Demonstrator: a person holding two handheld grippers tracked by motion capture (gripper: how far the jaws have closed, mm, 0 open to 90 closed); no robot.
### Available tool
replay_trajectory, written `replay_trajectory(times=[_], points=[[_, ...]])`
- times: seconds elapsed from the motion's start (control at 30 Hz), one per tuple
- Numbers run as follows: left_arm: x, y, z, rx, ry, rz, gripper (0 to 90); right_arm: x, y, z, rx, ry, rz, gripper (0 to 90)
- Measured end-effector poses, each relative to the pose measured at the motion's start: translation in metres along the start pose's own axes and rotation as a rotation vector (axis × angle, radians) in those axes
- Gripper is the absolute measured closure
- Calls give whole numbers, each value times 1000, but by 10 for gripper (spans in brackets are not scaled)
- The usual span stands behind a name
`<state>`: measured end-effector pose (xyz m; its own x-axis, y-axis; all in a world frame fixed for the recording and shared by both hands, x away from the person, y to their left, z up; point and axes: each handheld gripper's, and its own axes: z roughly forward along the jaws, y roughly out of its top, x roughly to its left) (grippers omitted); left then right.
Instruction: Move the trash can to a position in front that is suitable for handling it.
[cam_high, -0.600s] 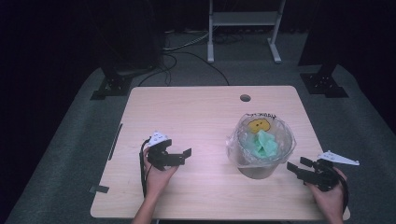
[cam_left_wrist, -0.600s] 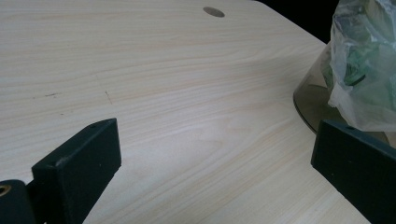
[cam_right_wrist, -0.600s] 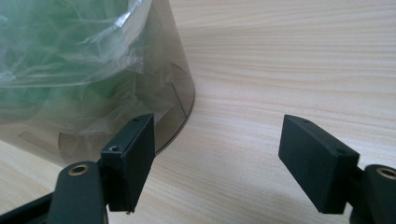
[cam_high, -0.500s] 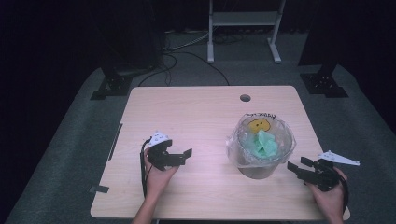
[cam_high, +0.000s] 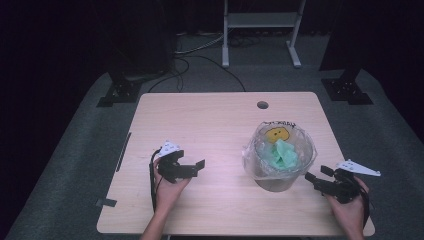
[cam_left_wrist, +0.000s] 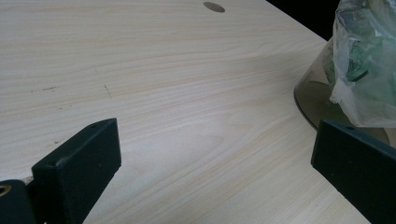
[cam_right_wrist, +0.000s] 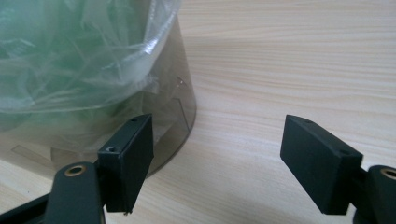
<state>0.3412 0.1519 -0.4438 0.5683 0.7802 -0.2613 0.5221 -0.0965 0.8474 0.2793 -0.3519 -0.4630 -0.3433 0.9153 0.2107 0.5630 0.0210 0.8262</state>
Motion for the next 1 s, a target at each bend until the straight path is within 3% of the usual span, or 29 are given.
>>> replay_trajectory(times=[0.47, 1.0], points=[[2, 1, -2, -6, 2, -11, 4, 12, 8, 9, -11, -20, -30, 256], [14, 0, -6, -7, 21, -47, 4, 34, 28, 34, 16, 8, -100, 257]])
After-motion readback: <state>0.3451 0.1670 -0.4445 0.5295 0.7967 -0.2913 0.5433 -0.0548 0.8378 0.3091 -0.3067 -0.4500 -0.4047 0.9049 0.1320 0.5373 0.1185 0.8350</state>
